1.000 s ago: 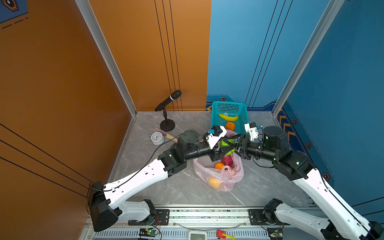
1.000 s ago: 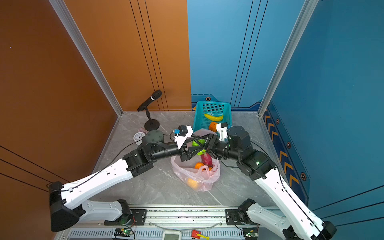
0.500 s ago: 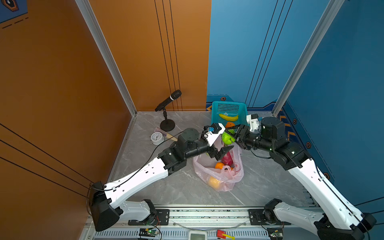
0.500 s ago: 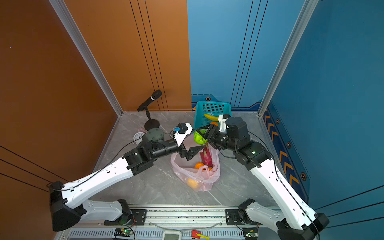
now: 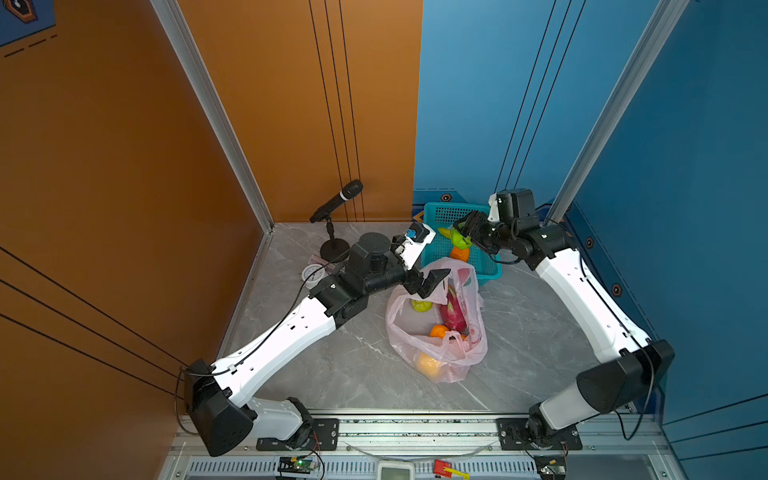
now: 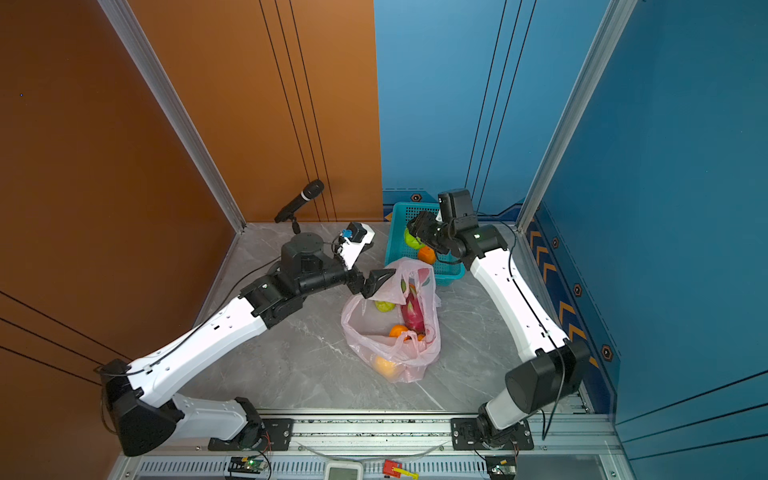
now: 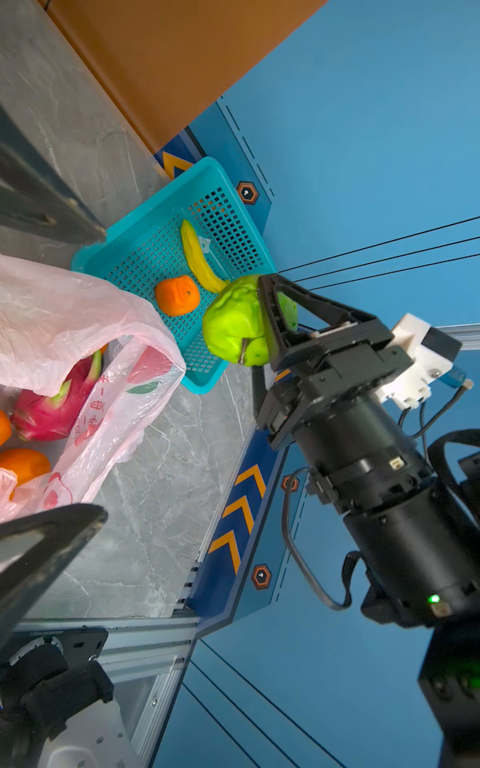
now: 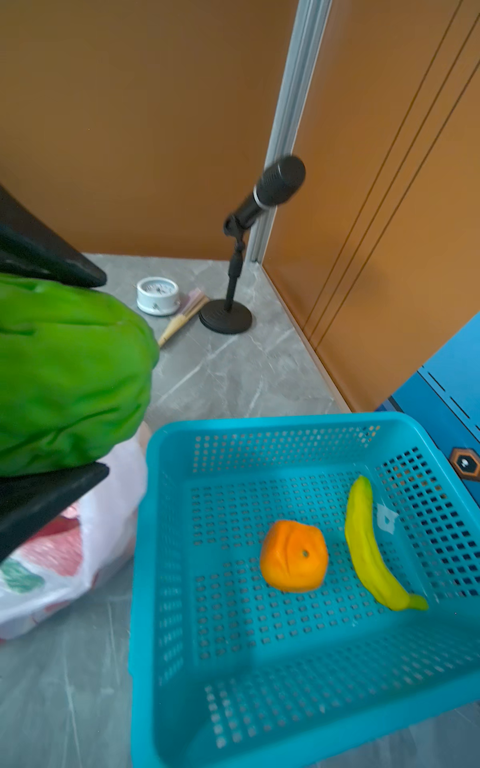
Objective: Untie the knot of the plastic bag and take out the fruit
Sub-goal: 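Carry the green fruit to the basket with the right gripper while the left draws back, then release the green fruit and withdraw the right gripper from the basket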
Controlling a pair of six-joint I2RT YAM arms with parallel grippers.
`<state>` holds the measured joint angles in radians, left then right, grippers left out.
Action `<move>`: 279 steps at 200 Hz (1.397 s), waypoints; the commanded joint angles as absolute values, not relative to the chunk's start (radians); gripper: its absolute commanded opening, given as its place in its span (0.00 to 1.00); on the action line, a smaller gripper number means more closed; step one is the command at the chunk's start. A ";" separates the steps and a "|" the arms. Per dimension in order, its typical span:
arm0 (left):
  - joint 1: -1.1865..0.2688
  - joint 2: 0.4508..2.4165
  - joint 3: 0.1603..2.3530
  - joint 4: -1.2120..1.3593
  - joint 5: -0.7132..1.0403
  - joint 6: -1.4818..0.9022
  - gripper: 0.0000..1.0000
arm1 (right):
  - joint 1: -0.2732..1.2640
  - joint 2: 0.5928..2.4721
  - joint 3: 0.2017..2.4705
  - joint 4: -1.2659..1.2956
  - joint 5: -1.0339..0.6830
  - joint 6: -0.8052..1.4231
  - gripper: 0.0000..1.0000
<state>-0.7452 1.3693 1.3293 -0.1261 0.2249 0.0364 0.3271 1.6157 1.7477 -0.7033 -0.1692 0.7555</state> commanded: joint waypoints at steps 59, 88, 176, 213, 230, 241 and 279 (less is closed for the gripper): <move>-0.733 1.476 1.449 -0.260 0.303 0.027 0.98 | 0.227 1.998 2.060 -0.940 -0.008 0.500 0.36; -0.729 1.492 1.485 -0.321 0.268 0.036 0.98 | 0.204 2.110 2.103 -0.950 0.000 0.477 0.36; -0.743 1.456 1.498 -0.431 0.196 0.011 0.98 | 0.170 2.312 2.124 -1.017 0.060 0.449 0.36; -0.759 1.452 1.493 -0.433 0.187 -0.001 0.98 | 0.163 2.370 2.137 -1.019 0.008 0.441 0.39; -0.766 1.454 1.491 -0.434 0.186 -0.002 0.98 | 0.164 2.378 2.154 -1.020 -0.012 0.439 0.48; -0.771 1.454 1.490 -0.433 0.184 0.000 0.98 | 0.163 2.368 2.163 -1.022 -0.024 0.440 0.57; -0.791 1.445 1.473 -0.432 0.174 0.003 0.98 | 0.162 2.272 2.167 -1.027 -0.026 0.451 0.75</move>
<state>-0.7742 1.4792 1.4887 -0.4171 0.1928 0.0071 0.1692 2.3657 2.1445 -0.9886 -0.0116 0.4503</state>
